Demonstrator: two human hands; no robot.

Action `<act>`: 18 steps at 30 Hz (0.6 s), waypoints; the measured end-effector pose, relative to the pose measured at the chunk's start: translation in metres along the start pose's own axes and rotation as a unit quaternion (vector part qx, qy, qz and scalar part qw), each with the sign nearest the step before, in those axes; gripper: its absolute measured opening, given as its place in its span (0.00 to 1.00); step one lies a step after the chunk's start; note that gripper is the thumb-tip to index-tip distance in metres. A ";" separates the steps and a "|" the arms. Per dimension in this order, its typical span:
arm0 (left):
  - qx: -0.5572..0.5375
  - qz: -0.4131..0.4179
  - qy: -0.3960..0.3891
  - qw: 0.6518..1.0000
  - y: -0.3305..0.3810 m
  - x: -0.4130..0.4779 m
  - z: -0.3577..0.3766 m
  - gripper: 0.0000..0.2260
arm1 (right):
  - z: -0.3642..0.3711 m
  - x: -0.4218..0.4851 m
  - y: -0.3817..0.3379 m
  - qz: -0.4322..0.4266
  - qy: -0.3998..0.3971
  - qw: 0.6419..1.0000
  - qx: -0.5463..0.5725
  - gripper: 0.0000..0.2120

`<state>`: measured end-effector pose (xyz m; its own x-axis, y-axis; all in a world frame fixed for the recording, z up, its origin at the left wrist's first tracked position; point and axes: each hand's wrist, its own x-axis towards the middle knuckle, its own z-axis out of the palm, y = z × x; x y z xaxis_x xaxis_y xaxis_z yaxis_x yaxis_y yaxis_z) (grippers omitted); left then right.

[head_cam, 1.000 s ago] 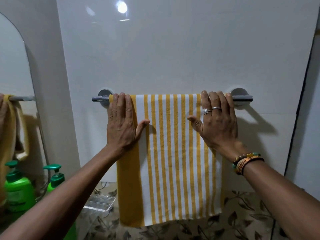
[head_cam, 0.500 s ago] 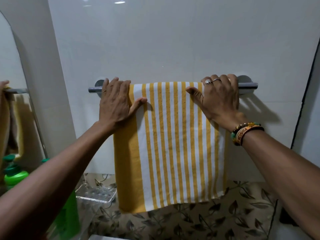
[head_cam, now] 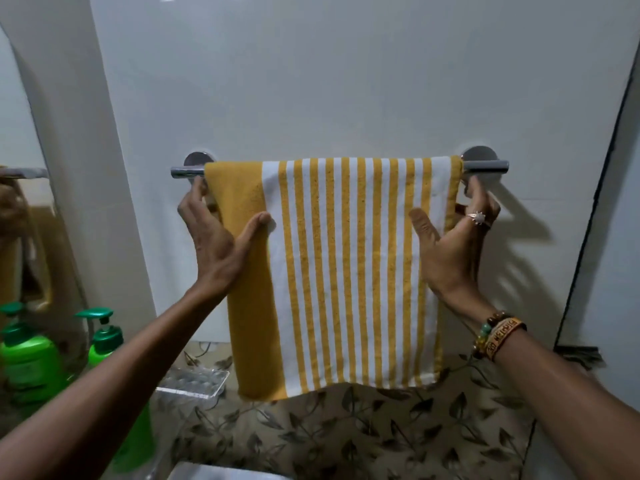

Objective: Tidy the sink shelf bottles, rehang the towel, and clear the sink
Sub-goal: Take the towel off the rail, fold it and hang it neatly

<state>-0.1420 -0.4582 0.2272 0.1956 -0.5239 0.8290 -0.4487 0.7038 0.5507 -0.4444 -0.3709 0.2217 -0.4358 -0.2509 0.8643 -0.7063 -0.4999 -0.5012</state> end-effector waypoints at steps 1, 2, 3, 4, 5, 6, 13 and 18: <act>-0.043 -0.049 -0.022 0.998 -0.003 -0.005 -0.001 0.46 | -0.004 0.000 0.000 0.066 -0.025 0.996 0.047 0.37; -0.075 -0.093 -0.047 0.992 -0.006 -0.007 -0.003 0.44 | -0.006 0.001 0.000 0.123 -0.055 0.986 0.094 0.34; -0.097 -0.129 -0.070 0.984 -0.008 -0.010 -0.004 0.41 | -0.008 0.002 0.001 0.163 -0.082 0.975 0.130 0.31; -0.113 -0.154 -0.086 0.978 -0.010 -0.012 -0.005 0.39 | -0.010 0.002 0.002 0.182 -0.093 0.968 0.148 0.29; -0.128 -0.168 -0.094 0.973 -0.013 -0.015 -0.007 0.36 | -0.012 0.002 0.003 0.186 -0.094 0.966 0.156 0.27; -0.147 -0.179 -0.099 0.968 -0.017 -0.018 -0.008 0.34 | -0.015 0.002 0.004 0.184 -0.092 0.965 0.163 0.25; -0.193 -0.227 -0.170 0.939 -0.037 -0.043 -0.015 0.20 | -0.020 -0.005 0.015 0.236 -0.194 0.930 0.203 0.22; -0.153 -0.223 -0.153 0.950 -0.038 -0.047 -0.014 0.13 | -0.017 -0.025 0.022 0.231 -0.202 0.945 0.115 0.34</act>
<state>-0.1216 -0.4540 0.1688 0.0227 -0.8855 0.4641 -0.0969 0.4601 0.8826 -0.4583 -0.3610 0.1884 -0.3873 -0.7589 0.5235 -0.3319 -0.4150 -0.8471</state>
